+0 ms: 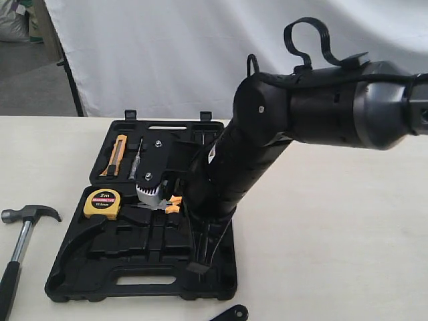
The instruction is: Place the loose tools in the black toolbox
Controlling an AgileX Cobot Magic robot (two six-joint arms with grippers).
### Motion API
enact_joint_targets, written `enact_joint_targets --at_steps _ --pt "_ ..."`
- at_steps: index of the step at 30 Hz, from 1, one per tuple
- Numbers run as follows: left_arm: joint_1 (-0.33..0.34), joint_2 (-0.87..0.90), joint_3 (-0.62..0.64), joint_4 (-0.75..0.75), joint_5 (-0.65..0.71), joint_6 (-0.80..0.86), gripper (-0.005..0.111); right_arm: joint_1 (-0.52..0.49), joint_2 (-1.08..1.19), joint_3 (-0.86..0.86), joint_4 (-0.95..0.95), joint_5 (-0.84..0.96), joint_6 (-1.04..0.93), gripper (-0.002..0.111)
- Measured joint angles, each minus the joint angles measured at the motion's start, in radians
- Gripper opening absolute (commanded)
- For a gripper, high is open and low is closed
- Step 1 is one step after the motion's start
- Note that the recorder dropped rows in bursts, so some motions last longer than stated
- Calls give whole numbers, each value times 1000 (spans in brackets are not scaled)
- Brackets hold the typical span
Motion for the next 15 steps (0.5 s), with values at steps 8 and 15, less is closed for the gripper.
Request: enact_joint_targets --at_steps 8,15 --pt "0 0 0 0 0 0 1 216 64 109 -81 -60 92 45" --pt "0 0 0 0 0 0 1 320 113 115 -171 -53 155 61"
